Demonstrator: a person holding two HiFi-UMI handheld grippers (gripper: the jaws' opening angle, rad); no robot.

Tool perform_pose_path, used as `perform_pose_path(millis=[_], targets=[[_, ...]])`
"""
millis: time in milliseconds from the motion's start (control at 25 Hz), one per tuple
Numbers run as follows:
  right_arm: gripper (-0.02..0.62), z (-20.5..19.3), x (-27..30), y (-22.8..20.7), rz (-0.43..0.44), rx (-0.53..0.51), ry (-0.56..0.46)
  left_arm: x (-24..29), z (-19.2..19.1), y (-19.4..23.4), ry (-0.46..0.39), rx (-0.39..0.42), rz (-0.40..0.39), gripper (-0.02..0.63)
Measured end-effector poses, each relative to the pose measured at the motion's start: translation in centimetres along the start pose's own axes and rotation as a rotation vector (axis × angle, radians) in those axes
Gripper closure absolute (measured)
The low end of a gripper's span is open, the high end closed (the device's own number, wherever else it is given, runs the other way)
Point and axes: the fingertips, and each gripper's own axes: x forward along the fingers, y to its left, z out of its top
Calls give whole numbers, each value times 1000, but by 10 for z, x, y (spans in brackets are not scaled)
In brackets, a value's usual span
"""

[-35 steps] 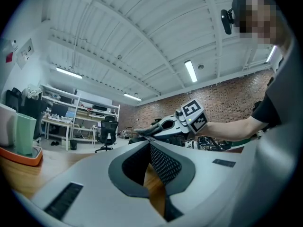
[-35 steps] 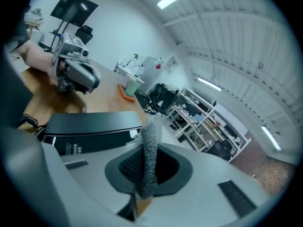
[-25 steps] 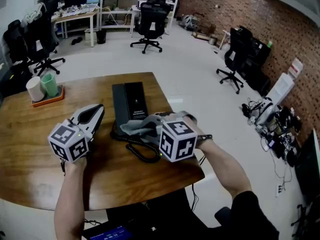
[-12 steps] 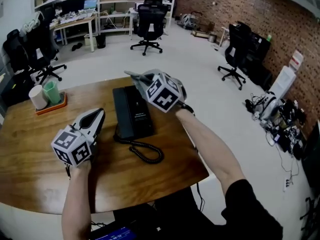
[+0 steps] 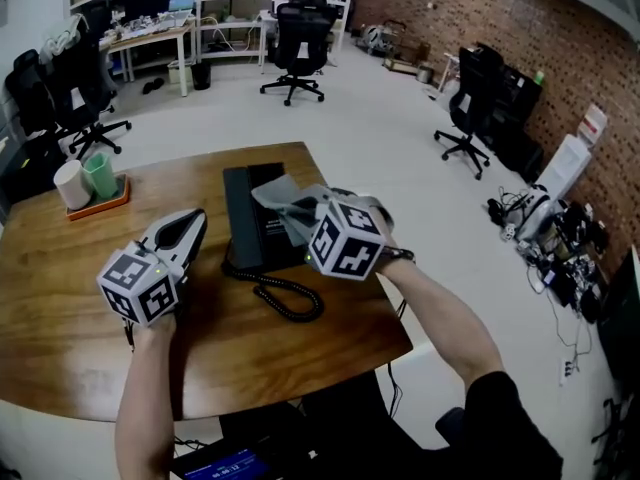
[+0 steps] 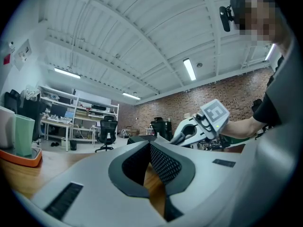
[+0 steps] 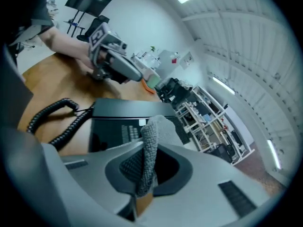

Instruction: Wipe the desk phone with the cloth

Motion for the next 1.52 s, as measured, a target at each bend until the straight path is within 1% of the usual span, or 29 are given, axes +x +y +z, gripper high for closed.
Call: perform_pose_path(millis=[40,80,160,200,240,280,320,400,440,480,520,560,640,760,840,920,1000,1120,1240,1320,1360,1440,1520], targets=[[571,-1,-9,17,52,-36,14,1,1,-1,1,1,1,611],[571,-3,-18,37,124,-78,36,1,1,-1,2,3,0,612],[569,-6,-35,72,293,-149,80,2,1,-1,5,6,-2,611],[569,-4,-40,80,346,-163,85,1,1,0,5,6,-3,611],[569,-1,-41,77,350,-157,76,0,0,0,4,6,-3,612],[569,4,-37,60,303,-131,55,0,0,1,3,6,-3,611],[569,9,-30,35,216,-84,28,0,-1,2,2,6,-3,611],[569,16,-13,-27,9,46,-31,-1,-1,3,0,4,-1,611],[569,17,-4,-54,-76,109,-54,-1,-1,4,-2,1,1,612],[569,17,6,-77,-139,161,-69,-2,-1,4,-5,-3,3,612],[569,16,16,-93,-179,201,-74,-2,-1,5,-8,-6,5,611],[569,14,25,-103,-196,227,-68,-2,-1,5,-10,-9,7,612],[569,8,41,-106,-187,235,-31,-2,0,4,-13,-12,8,612],[569,5,40,-89,-139,189,1,-1,3,2,-15,-10,5,611],[569,5,29,-64,-89,135,9,-2,5,2,-12,-4,1,611],[569,6,16,-31,-31,70,12,-3,4,2,-6,2,-2,612],[569,6,2,2,18,28,7,-3,2,1,-3,4,-5,611],[569,5,-16,43,78,3,-4,-3,2,1,-3,9,-9,612],[569,1,-32,77,174,-8,-6,-4,-2,0,7,8,-21,611],[569,-4,-45,89,228,34,-33,-3,-6,-2,7,-5,-36,611],[569,-4,-55,87,224,77,-67,-3,-6,-3,4,-17,-47,611],[569,0,-83,71,159,203,-179,-6,-5,-7,-5,-47,-70,611],[569,8,-123,49,73,366,-341,-11,0,-14,-13,-82,-85,611]])
